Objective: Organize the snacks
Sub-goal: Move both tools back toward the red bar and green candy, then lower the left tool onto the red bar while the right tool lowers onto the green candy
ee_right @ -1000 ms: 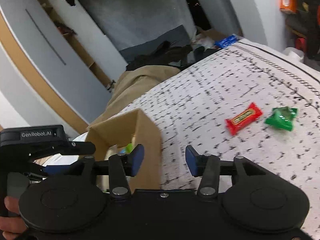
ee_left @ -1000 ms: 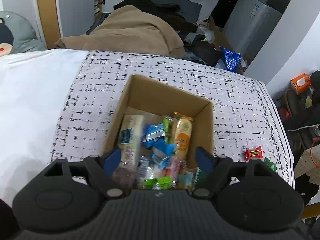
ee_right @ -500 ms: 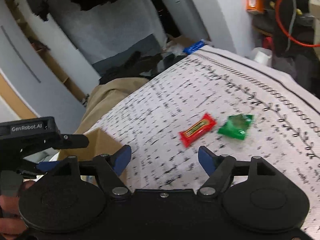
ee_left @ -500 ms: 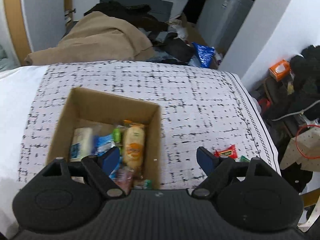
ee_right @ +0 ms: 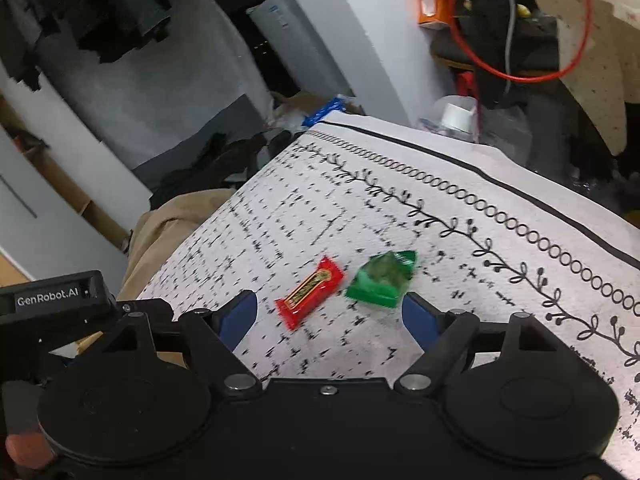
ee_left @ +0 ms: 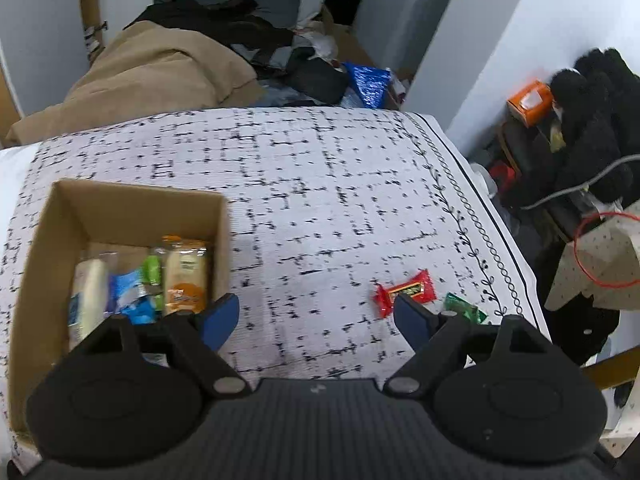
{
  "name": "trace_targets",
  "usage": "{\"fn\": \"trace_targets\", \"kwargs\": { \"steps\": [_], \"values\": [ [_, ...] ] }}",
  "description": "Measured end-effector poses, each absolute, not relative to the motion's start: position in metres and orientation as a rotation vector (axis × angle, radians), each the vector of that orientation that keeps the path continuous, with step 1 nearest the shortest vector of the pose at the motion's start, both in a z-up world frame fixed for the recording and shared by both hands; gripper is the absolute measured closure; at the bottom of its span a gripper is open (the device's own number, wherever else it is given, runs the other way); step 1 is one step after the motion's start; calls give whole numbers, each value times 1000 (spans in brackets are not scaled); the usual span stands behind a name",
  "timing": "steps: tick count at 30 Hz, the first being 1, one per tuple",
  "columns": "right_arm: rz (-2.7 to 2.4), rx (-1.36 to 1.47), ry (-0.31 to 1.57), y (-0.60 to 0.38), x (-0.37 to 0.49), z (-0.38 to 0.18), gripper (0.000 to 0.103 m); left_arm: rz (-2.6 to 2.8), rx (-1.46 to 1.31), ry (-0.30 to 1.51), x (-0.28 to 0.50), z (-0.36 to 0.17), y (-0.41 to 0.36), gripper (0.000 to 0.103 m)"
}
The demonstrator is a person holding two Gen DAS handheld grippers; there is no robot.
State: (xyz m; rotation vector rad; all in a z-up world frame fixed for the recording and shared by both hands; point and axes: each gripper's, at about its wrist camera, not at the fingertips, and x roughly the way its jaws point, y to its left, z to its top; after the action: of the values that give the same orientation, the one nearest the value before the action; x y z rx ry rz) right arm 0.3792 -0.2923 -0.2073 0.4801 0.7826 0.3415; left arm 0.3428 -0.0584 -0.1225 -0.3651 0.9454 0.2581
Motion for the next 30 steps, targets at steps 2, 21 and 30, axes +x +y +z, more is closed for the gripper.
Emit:
{"fn": "trace_targets", "kwargs": {
  "steps": [2,21,30],
  "values": [
    [328,490,786,-295,382,-211,24,246,-356,949,348,-126,-63,20],
    [279,534,848,-297,405,-247,26,148,-201,1036,407,-187,-92,20],
    [234,557,815,-302,409,-255,35,14,-136,1029,428,-210,-105,20]
  ]
}}
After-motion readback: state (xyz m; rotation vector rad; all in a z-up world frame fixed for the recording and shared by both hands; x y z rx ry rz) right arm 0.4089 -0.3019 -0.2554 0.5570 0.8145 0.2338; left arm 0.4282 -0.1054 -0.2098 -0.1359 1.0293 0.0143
